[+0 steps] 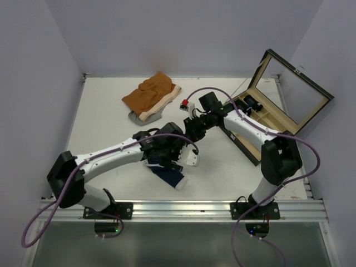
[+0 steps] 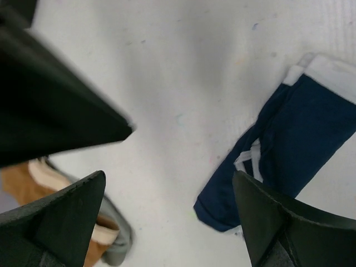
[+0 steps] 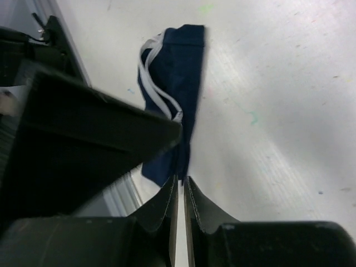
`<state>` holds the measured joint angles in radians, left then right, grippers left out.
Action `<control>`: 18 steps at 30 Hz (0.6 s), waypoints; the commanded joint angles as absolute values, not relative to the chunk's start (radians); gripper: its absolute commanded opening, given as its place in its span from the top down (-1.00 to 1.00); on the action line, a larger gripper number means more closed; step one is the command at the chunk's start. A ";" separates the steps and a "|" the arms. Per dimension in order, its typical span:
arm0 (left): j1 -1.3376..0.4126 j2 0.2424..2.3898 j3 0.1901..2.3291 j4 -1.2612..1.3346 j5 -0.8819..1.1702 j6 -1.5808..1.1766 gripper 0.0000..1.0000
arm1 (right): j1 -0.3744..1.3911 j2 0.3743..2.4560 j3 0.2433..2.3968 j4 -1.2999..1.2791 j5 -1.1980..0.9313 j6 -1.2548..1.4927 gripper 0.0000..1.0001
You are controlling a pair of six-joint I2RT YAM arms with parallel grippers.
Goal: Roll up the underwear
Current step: Fold the underwear
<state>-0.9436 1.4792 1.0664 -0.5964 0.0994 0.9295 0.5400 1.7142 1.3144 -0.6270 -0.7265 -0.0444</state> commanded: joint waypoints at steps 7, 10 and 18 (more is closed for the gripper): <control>-0.648 1.025 0.973 -0.560 0.115 0.545 -1.00 | 0.596 1.579 1.106 -0.485 -1.006 0.112 0.90; -0.570 0.948 0.930 -0.567 0.266 0.441 -1.00 | 0.681 1.563 1.013 -0.394 -1.022 0.110 0.92; -0.477 1.055 0.857 -0.571 0.658 0.216 -0.35 | 0.732 1.752 0.937 -0.250 -0.996 0.146 0.96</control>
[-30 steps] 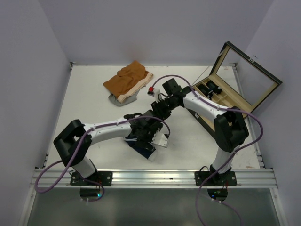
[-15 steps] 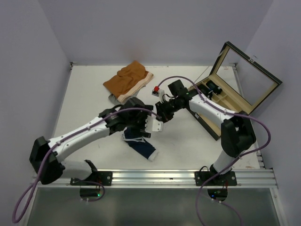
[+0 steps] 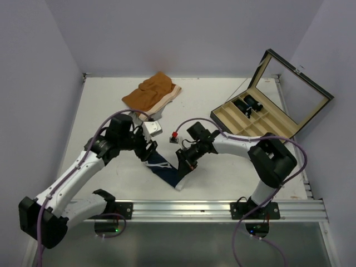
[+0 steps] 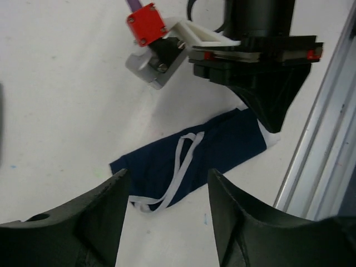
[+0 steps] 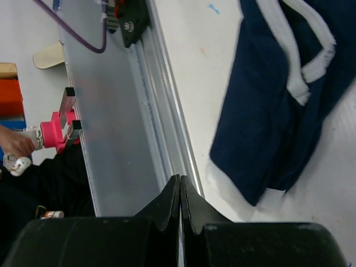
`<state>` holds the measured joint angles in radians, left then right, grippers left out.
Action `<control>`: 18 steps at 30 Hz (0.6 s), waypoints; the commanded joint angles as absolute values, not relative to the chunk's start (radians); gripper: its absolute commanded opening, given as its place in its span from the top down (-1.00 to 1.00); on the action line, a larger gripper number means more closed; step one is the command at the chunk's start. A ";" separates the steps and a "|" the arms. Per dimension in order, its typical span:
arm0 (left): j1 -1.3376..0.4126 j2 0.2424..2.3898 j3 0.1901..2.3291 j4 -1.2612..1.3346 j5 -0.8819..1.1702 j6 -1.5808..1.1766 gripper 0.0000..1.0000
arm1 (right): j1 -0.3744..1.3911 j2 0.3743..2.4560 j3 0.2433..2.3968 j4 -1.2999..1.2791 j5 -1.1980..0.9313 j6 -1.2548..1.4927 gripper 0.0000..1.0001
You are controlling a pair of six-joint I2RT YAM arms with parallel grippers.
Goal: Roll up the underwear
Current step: Fold the underwear
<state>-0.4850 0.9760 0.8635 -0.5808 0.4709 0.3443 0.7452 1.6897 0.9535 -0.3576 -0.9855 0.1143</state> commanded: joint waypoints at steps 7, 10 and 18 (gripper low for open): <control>-0.453 1.348 0.914 -0.588 0.882 0.187 0.45 | 0.732 1.910 0.953 -0.275 -0.960 0.104 1.00; -0.445 1.446 0.919 -0.610 0.920 0.198 0.48 | 0.730 1.933 0.922 -0.212 -0.953 0.155 1.00; -0.414 1.682 0.925 -0.565 0.822 0.210 0.61 | 0.727 1.875 0.809 -0.006 -0.946 0.351 1.00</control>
<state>-0.4305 1.6329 0.8909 -0.5953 0.8333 0.2218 0.7235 1.9148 0.8551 -0.1284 -0.9939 0.2718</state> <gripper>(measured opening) 0.203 0.010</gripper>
